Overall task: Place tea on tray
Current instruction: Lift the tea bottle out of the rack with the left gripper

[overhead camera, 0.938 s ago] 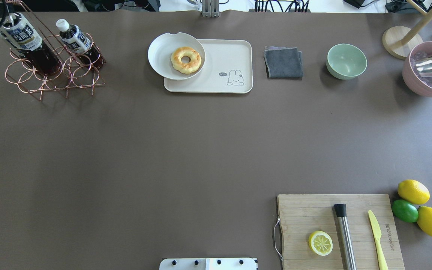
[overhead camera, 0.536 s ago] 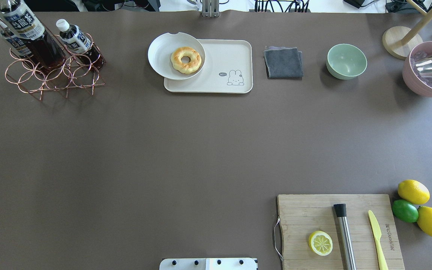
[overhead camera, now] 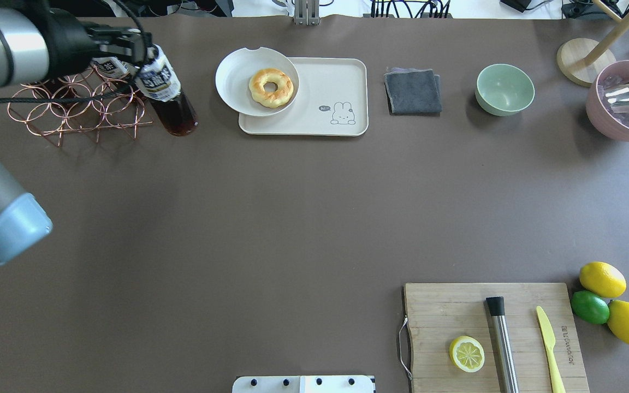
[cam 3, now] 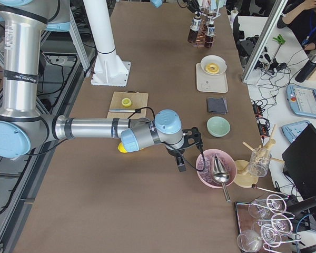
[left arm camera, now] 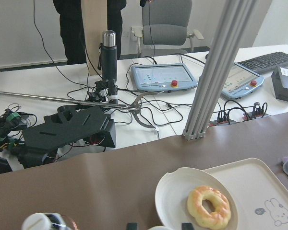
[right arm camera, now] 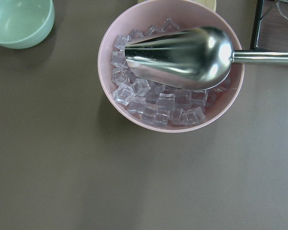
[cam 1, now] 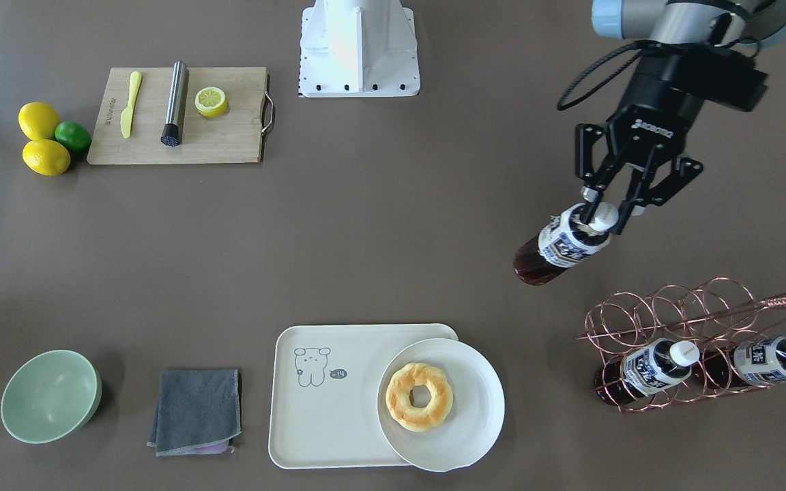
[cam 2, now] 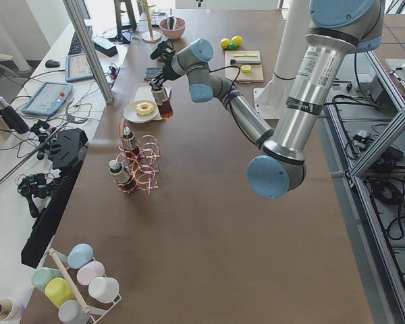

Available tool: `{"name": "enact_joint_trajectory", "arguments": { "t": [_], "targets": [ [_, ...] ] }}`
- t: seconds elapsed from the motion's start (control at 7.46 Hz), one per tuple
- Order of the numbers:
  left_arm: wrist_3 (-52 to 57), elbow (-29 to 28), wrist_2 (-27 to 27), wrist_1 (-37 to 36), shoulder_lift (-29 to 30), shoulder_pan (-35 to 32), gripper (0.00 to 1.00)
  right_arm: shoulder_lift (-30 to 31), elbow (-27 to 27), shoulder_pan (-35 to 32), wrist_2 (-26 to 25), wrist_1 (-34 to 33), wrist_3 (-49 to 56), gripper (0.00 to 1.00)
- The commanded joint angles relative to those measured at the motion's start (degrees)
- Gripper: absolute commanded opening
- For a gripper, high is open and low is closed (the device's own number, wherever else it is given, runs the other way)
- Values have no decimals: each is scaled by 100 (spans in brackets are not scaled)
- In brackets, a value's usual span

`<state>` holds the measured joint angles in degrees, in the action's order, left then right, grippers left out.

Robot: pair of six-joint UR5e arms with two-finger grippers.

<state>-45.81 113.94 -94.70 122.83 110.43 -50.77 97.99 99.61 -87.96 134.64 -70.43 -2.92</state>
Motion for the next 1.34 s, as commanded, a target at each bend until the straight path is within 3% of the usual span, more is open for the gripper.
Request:
{"name": "enact_joint_trajectory", "arguments": {
  "t": [0.0, 0.27, 0.54, 1.21],
  "targets": [
    [-33, -81, 1859, -1021, 1108, 1904, 0, -35, 84, 33, 1, 3, 2, 100],
    [-207, -292, 2988, -998, 1305, 2946, 0, -35, 85, 68, 1, 3, 2, 100],
    [-349, -774, 3535, -981, 1611, 3379, 0, -35, 85, 95, -8, 3, -7, 100],
    [-411, -935, 3626, -831, 1613, 3521, 0, -35, 85, 95, -8, 3, 2, 100]
  ]
}}
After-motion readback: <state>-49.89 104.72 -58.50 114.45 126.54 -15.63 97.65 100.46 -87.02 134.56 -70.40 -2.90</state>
